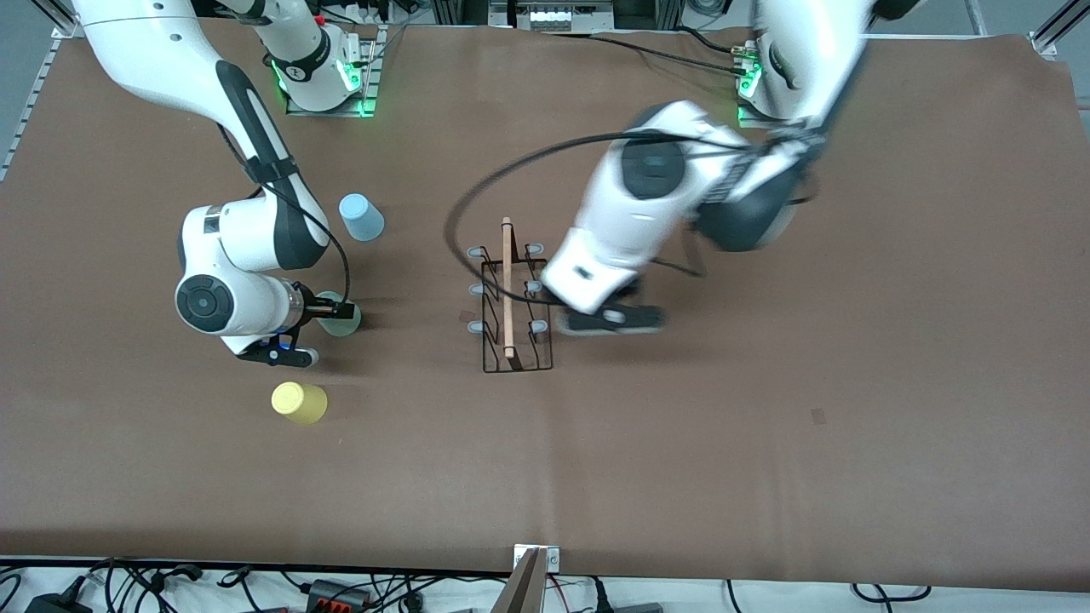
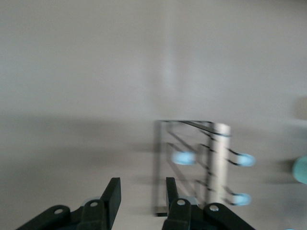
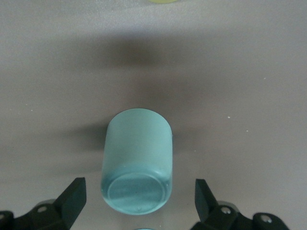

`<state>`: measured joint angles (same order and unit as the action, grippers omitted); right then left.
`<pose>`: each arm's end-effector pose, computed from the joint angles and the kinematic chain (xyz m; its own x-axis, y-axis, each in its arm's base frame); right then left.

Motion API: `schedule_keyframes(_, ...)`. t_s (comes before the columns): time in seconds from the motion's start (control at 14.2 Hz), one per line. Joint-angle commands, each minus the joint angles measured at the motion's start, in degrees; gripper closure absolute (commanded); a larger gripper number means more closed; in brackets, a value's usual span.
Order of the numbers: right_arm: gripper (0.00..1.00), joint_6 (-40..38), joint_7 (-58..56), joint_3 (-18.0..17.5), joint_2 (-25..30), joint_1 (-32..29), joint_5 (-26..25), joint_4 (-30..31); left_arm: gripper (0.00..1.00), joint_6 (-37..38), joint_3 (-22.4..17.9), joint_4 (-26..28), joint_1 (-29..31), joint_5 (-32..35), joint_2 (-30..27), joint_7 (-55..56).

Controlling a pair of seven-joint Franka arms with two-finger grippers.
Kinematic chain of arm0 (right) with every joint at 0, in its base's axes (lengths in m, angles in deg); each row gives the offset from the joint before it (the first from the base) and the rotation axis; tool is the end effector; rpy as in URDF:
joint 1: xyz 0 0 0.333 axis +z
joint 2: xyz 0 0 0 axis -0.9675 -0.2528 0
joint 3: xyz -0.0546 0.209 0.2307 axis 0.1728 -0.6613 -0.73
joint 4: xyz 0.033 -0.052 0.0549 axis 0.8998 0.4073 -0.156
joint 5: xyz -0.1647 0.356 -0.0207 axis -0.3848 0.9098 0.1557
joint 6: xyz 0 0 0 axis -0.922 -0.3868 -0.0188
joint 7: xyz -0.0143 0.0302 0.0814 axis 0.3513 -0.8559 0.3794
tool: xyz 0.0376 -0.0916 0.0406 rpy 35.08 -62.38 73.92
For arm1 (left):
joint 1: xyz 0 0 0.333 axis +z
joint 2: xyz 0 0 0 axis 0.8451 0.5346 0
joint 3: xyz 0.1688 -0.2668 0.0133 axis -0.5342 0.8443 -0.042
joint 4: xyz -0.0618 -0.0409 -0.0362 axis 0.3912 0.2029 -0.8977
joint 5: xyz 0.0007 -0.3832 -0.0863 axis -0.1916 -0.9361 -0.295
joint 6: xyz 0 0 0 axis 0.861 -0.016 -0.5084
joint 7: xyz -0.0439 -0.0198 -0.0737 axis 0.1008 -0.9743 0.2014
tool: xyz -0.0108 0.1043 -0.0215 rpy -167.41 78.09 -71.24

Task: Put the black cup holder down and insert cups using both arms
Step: 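Grasp the teal cup with the right gripper while the left gripper withdraws, then lower the teal cup onto a holder peg and open the right gripper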

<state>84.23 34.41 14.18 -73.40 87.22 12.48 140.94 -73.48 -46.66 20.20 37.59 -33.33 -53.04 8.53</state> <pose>0.6098 0.1202 0.2367 0.9493 -0.1240 -0.2888 -0.1102 -0.9919 0.0638 0.6208 -0.3927 0.4595 0.9915 0.1295 0.0161 0.1260 -0.9821 0.1399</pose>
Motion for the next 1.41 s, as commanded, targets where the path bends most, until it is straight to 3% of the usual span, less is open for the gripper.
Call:
schedule_keyframes(0.0, 0.00, 0.3, 0.9, -0.2, -0.7, 0.1, 0.2, 0.4, 0.51, 4.6, 0.8, 2.1, 6.8, 0.7, -3.3, -6.9)
schedule_keyframes(0.21, 0.03, -0.2, 0.9, -0.2, -1.5, -0.1, 0.2, 0.2, 0.49, 10.7, 0.8, 3.1, 12.4, 0.6, -6.0, -16.0)
schedule_keyframes(0.35, 0.47, -0.4, 1.0, -0.2, -1.5, 0.0, 0.2, 0.0, 0.38, 14.5, 0.8, 6.0, 14.6, 0.7, -7.9, -17.5)
schedule_keyframes(0.42, 0.65, -0.4, 1.0, -0.2, -1.4, 0.0, 0.2, -0.4, 0.23, 15.3, 0.5, 7.4, 15.4, 0.9, -9.4, -17.4)
schedule_keyframes(0.49, 0.75, -0.4, 0.2, -0.2, -0.9, 0.0, 0.1, -1.2, 0.05, 17.3, 0.5, 7.9, 17.3, 1.0, -11.3, -17.5)
schedule_keyframes(0.56, 0.81, -1.1, -0.6, -0.3, -0.7, 0.2, 0.0, -3.1, 0.00, 19.6, 0.8, 7.6, 20.1, 1.2, -12.7, -18.7)
schedule_keyframes(0.78, 0.82, -9.8, -0.1, -0.4, -0.4, 2.5, 0.5, -11.8, 0.00, 23.4, -0.1, 8.0, 25.1, 0.5, -17.5, -31.0)
schedule_keyframes(0.92, 0.82, -17.5, 0.7, -0.9, -0.3, 6.1, 2.0, -17.7, 0.00, 26.5, -3.7, 8.5, 25.6, 0.6, -21.7, -35.1)
schedule_keyframes(0.99, 0.82, -19.6, 1.3, -1.5, -0.2, 7.6, 5.3, -19.0, 0.00, 27.9, -6.9, 8.8, 24.6, 0.6, -22.5, -36.6)
schedule_keyframes(1.13, 0.82, -20.3, 4.4, -1.6, 0.6, 11.4, 10.7, -19.5, 0.00, 24.7, -11.7, 14.0, 22.5, 0.5, -25.6, -39.9)
schedule_keyframes(1.34, 0.82, -20.3, 11.0, -1.6, 1.1, 17.6, 11.1, -19.9, 0.00, 16.7, -15.3, 27.3, 21.1, 0.2, -32.5, -43.1)
